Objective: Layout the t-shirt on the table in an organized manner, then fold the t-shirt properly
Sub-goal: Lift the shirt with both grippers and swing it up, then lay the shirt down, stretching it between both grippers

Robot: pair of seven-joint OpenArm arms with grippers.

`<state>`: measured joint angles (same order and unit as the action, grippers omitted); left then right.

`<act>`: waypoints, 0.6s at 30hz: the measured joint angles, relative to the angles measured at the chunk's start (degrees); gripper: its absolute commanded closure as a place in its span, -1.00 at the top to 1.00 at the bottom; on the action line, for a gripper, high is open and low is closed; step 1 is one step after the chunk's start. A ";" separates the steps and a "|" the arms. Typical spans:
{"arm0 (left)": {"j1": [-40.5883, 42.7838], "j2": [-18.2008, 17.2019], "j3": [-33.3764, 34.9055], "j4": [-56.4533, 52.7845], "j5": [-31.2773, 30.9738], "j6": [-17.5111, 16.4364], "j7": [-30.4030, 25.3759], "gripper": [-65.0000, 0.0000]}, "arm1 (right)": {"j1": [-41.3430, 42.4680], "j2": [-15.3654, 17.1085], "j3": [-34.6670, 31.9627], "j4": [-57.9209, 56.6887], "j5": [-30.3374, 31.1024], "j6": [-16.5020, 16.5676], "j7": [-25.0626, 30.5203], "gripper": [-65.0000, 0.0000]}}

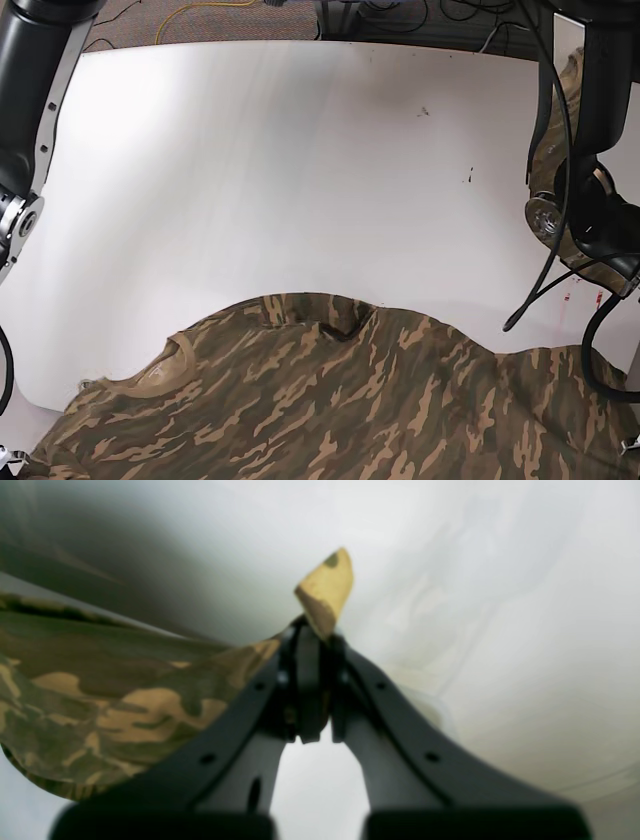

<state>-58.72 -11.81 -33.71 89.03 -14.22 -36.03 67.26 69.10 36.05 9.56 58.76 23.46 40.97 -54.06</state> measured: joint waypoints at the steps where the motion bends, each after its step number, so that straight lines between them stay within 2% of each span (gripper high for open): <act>1: 0.13 0.02 0.00 0.00 0.02 0.00 0.02 -1.00 | -0.04 0.00 0.00 0.00 0.00 0.00 0.00 -1.00; 6: 1.92 0.02 0.00 0.13 -0.11 -0.04 0.20 -1.00 | -0.81 0.35 0.02 0.00 0.42 0.00 -1.79 -1.00; 11: 7.06 0.22 -0.07 0.98 -0.61 -0.13 -0.09 -1.00 | -4.50 1.77 0.20 0.85 2.27 -0.02 -2.56 -1.00; 18: 15.08 0.79 -0.02 4.90 -1.14 -0.20 2.51 -1.00 | -16.46 3.56 4.11 6.78 8.66 -0.07 -3.48 -1.00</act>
<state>-43.64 -11.03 -33.74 93.93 -15.35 -36.23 69.78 52.64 39.62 13.67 65.54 32.12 40.91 -57.54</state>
